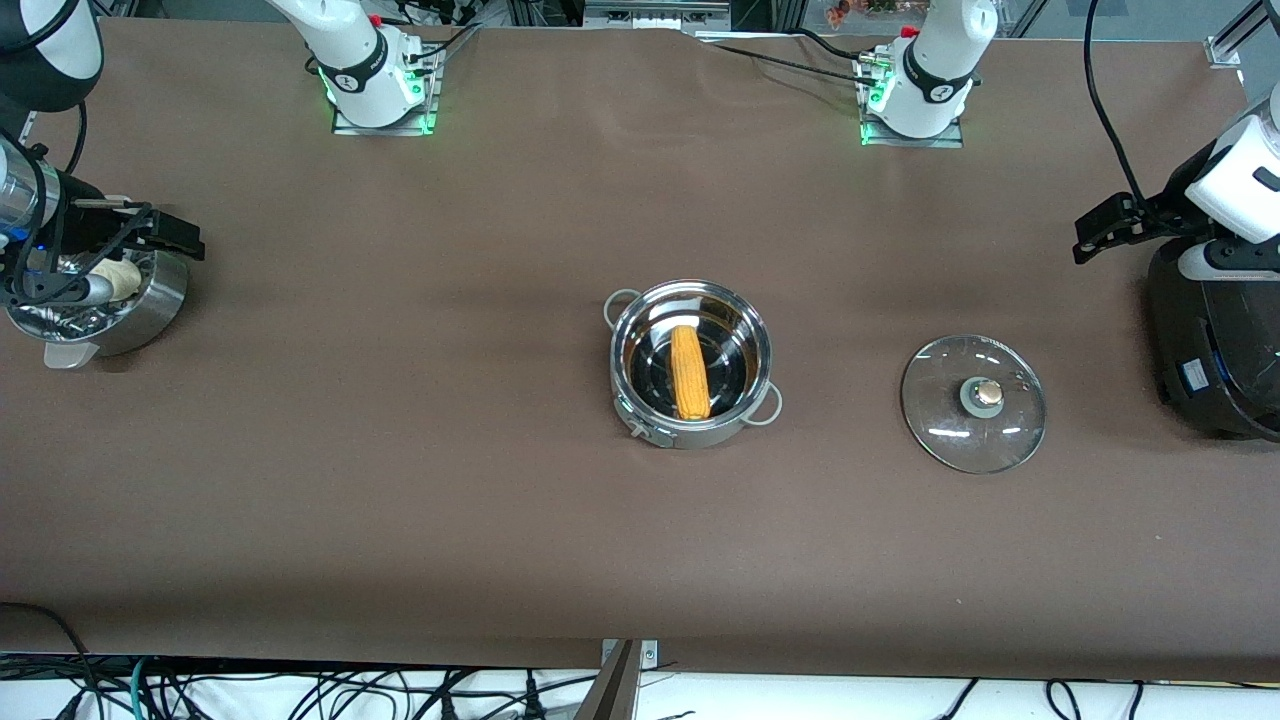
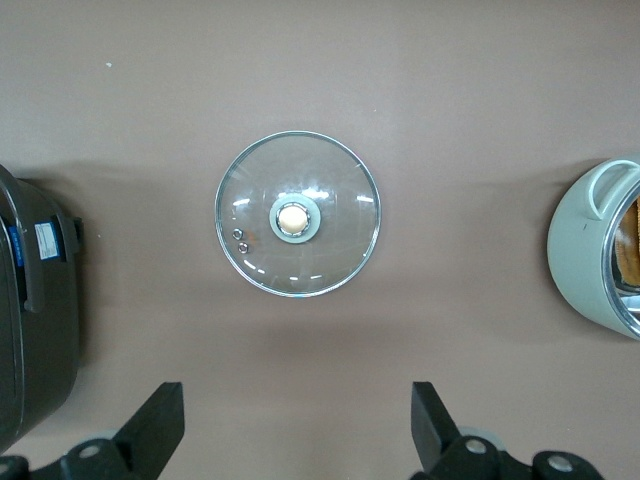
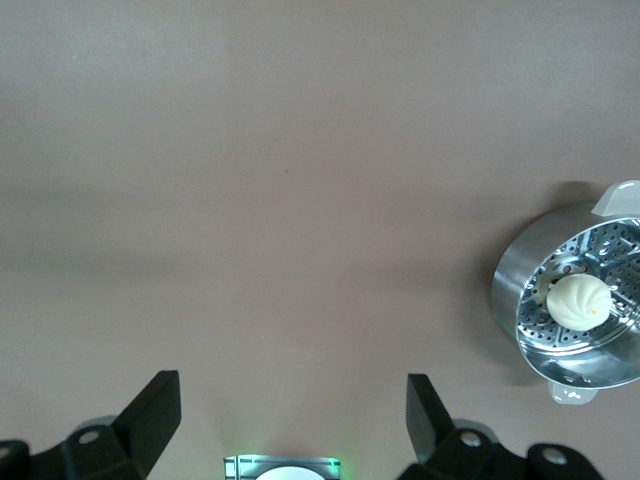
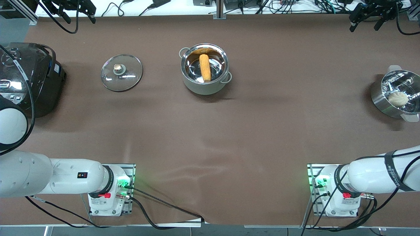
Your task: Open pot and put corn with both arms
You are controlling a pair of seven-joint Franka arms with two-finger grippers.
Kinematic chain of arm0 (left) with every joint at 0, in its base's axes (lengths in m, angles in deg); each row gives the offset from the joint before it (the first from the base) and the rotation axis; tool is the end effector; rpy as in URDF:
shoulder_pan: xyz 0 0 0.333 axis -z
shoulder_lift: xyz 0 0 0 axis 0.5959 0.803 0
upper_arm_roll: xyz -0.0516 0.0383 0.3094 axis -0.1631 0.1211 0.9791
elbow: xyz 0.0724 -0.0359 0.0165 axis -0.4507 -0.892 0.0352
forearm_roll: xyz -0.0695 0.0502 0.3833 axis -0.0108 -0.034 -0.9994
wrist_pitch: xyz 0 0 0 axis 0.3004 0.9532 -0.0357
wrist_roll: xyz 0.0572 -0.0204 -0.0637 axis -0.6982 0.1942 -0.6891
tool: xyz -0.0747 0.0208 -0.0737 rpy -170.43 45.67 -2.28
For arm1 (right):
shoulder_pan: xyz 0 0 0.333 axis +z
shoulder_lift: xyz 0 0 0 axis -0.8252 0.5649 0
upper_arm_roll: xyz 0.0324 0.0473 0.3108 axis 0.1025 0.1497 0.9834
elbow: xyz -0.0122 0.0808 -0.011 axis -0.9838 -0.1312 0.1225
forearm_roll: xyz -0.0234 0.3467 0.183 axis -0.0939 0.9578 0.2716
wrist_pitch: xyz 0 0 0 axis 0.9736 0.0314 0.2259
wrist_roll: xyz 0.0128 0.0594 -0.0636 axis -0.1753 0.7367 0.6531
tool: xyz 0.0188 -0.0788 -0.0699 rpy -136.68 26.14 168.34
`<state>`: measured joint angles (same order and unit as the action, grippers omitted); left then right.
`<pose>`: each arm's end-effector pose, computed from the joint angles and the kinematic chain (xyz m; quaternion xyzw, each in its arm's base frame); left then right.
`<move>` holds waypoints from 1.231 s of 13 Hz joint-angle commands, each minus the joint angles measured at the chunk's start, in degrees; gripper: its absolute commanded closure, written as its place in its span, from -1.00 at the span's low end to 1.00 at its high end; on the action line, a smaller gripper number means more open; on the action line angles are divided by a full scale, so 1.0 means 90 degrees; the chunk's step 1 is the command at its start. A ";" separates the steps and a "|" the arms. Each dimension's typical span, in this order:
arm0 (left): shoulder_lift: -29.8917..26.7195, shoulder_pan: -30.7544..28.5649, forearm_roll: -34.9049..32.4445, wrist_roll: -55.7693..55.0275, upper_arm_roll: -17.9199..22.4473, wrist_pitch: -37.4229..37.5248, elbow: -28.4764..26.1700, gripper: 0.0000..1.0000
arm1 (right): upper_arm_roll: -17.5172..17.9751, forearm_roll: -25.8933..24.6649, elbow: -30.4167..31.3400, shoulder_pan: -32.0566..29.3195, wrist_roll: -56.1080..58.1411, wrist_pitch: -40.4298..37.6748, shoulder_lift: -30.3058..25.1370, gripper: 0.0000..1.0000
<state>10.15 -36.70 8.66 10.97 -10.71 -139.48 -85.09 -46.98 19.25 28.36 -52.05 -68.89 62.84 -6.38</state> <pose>0.5481 -0.0048 0.5921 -0.9999 -0.0037 0.0144 0.0060 0.5645 -0.0113 0.5446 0.9959 0.0176 -0.0880 0.0141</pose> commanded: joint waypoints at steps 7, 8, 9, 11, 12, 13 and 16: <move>-0.0001 -0.0045 0.0131 0.0159 0.0013 0.0068 0.0028 -1.00 | 0.0013 -0.0013 -0.0575 0.0054 0.0021 0.0451 0.0124 -1.00; -0.0001 -0.0045 0.0131 0.0159 0.0013 0.0068 0.0028 -1.00 | 0.0013 -0.0013 -0.0584 0.0054 0.0031 0.0461 0.0133 -1.00; -0.0001 -0.0045 0.0131 0.0159 0.0023 0.0068 0.0028 -1.00 | 0.0013 -0.0013 -0.0633 0.0054 0.0040 0.0442 0.0143 -1.00; -0.0001 -0.0045 0.0131 0.0159 0.0023 0.0078 0.0028 -1.00 | 0.0023 -0.0023 -0.0750 0.0073 0.0031 0.0363 0.0192 -1.00; -0.0001 -0.0045 0.0141 0.0159 0.0023 0.0107 0.0028 -1.00 | 0.0052 -0.0023 -0.0751 0.0073 -0.0085 0.0354 0.0182 -1.00; -0.0001 -0.0045 0.0131 0.0159 0.0023 0.0117 0.0028 -1.00 | 0.0169 -0.0071 -0.0751 0.0064 -0.0299 0.0363 0.0163 -1.00; -0.0001 -0.0045 0.0131 0.0159 0.0023 0.0117 0.0028 -1.00 | 0.0160 -0.0013 -0.0751 -0.0005 -0.0487 0.0363 0.0182 -1.00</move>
<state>10.15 -36.72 8.66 11.04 -10.64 -139.08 -85.09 -45.70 19.24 23.08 -51.54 -72.19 67.05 -5.44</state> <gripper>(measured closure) 0.000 0.000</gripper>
